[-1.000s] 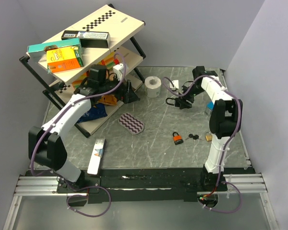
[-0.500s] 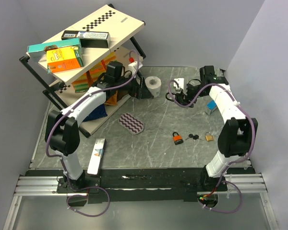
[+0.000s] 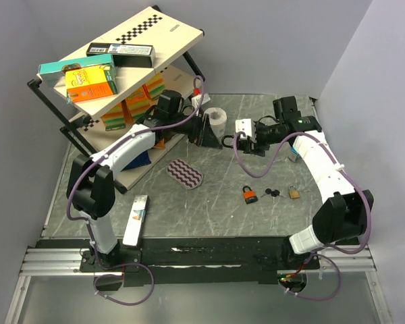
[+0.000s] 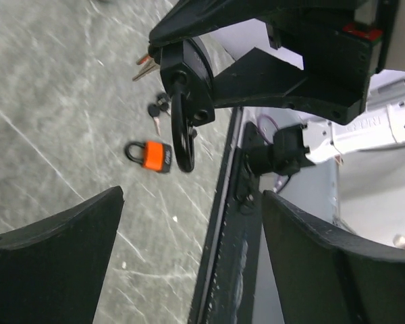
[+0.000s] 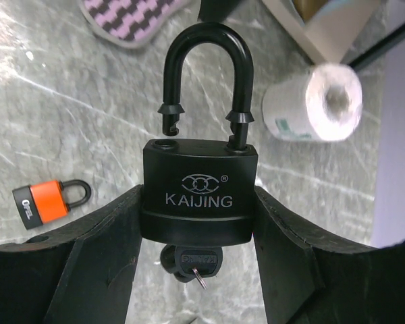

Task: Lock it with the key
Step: Lock the lock.

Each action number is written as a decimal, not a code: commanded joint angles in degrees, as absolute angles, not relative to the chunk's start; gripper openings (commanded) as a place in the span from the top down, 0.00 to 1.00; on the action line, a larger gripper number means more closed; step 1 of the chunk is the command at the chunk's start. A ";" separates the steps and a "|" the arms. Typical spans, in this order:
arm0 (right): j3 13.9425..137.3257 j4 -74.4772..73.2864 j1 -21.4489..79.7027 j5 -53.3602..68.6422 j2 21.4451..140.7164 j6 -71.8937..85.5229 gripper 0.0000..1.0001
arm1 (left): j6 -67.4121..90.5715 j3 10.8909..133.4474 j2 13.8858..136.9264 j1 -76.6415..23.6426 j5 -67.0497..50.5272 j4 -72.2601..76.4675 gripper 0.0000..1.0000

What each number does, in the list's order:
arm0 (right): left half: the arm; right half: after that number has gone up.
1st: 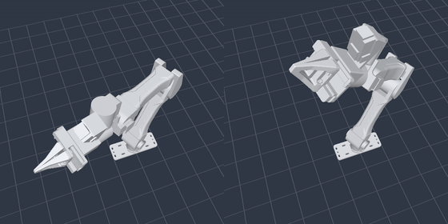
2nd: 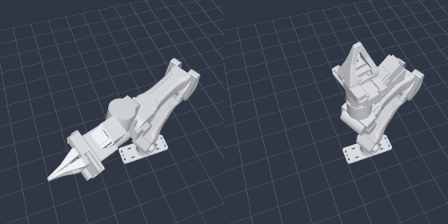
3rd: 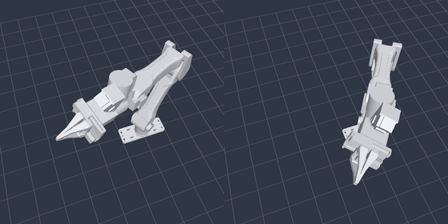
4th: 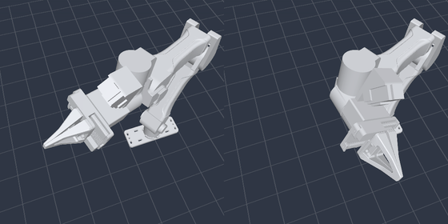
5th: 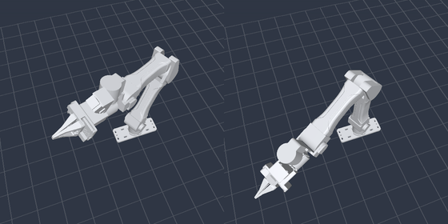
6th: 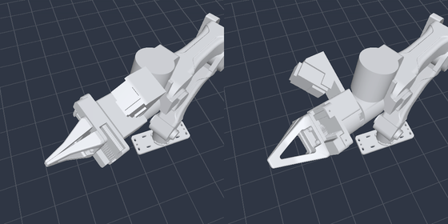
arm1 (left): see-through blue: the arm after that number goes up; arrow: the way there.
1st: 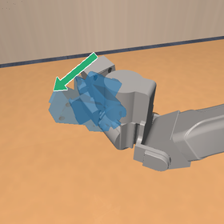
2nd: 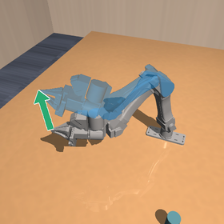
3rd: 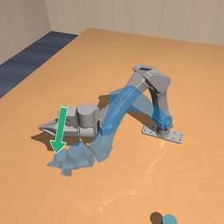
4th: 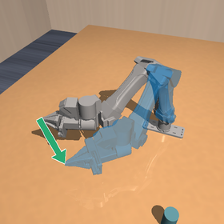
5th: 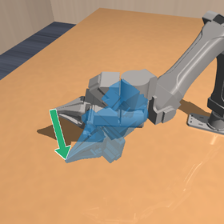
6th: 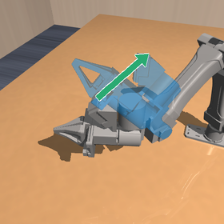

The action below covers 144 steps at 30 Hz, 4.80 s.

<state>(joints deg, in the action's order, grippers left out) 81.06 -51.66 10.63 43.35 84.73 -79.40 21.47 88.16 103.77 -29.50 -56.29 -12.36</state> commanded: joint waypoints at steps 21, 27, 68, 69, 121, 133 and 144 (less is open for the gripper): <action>79.45 -46.32 18.19 41.93 77.17 -82.44 1.00 | 21.36 91.23 105.12 -31.55 -59.94 -13.27 0.63; 78.75 -45.44 18.98 40.78 76.82 -82.09 1.00 | 21.44 90.70 104.85 -31.64 -59.68 -13.01 0.76; 77.19 -58.11 5.88 73.31 76.91 -75.32 0.01 | -17.57 101.07 94.48 -34.19 -56.08 -36.03 0.99; 75.86 -55.14 6.93 72.60 76.38 -71.67 0.01 | -17.67 101.94 94.74 -34.36 -56.07 -37.34 0.99; 45.97 13.37 14.15 72.33 65.74 -36.56 0.74 | -17.84 103.27 93.87 -36.65 -60.38 -38.85 0.99; 50.36 9.05 14.06 74.71 66.71 -29.38 1.00 | -24.51 99.23 91.41 -36.65 -52.48 -40.05 0.65; 56.33 1.68 12.83 80.50 67.94 -23.73 1.00 | -27.26 96.33 90.53 -34.98 -51.24 -44.21 0.44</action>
